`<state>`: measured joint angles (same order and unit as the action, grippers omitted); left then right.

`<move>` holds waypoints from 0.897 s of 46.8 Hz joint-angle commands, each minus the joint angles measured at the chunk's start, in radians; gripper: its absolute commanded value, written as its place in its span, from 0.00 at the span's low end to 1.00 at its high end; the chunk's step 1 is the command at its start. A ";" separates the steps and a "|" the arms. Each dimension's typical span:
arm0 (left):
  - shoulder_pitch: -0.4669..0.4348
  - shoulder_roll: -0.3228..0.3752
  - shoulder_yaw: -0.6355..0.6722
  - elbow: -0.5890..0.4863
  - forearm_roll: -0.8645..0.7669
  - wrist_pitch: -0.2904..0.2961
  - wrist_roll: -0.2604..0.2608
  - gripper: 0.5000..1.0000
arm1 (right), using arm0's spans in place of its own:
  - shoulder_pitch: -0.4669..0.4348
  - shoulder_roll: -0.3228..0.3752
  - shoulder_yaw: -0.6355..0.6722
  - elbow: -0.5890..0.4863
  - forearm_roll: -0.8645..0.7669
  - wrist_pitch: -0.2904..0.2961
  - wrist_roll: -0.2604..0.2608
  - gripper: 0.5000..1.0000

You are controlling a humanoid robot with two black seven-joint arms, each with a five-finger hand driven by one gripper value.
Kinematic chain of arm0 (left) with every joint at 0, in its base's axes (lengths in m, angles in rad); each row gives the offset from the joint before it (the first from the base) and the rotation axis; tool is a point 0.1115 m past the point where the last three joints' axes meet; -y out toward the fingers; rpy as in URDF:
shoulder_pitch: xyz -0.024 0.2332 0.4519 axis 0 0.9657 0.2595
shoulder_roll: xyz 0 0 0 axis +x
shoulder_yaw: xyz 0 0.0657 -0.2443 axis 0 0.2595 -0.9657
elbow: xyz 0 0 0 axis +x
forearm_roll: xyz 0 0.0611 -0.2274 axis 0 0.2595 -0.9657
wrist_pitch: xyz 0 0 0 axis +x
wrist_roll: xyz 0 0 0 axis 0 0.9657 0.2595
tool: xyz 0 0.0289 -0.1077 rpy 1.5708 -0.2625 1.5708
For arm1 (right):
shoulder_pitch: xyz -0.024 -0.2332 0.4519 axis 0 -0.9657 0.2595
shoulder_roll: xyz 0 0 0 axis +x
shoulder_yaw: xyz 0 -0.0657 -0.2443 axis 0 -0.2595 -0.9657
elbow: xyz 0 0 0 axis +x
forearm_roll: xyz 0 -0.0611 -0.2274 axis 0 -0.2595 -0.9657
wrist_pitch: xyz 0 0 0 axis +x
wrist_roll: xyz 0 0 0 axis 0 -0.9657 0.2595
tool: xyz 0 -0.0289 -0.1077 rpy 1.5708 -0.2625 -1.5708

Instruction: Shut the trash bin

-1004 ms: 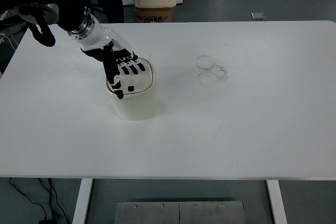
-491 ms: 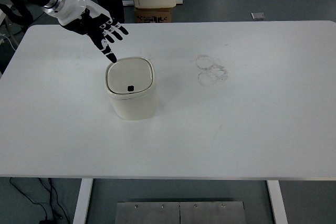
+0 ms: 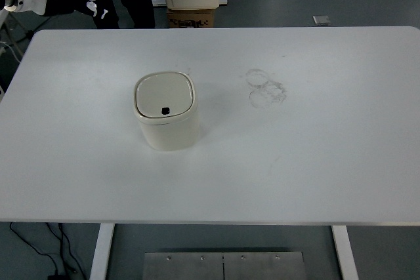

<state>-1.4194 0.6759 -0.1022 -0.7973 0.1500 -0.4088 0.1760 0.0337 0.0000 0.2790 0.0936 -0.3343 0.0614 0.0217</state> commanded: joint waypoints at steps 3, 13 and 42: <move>0.089 0.027 -0.111 0.000 0.000 0.036 -0.061 1.00 | 0.000 0.000 0.000 0.000 0.000 0.000 0.000 0.98; 0.287 0.045 -0.358 0.009 0.000 0.081 -0.079 1.00 | 0.000 0.000 -0.001 0.000 0.000 0.000 0.000 0.98; 0.663 -0.047 -0.722 0.233 -0.222 0.065 -0.194 1.00 | 0.000 0.000 0.000 0.000 0.000 0.000 0.000 0.98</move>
<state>-0.7720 0.6443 -0.8243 -0.5991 -0.0381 -0.3381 -0.0185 0.0337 0.0000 0.2787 0.0936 -0.3344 0.0614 0.0215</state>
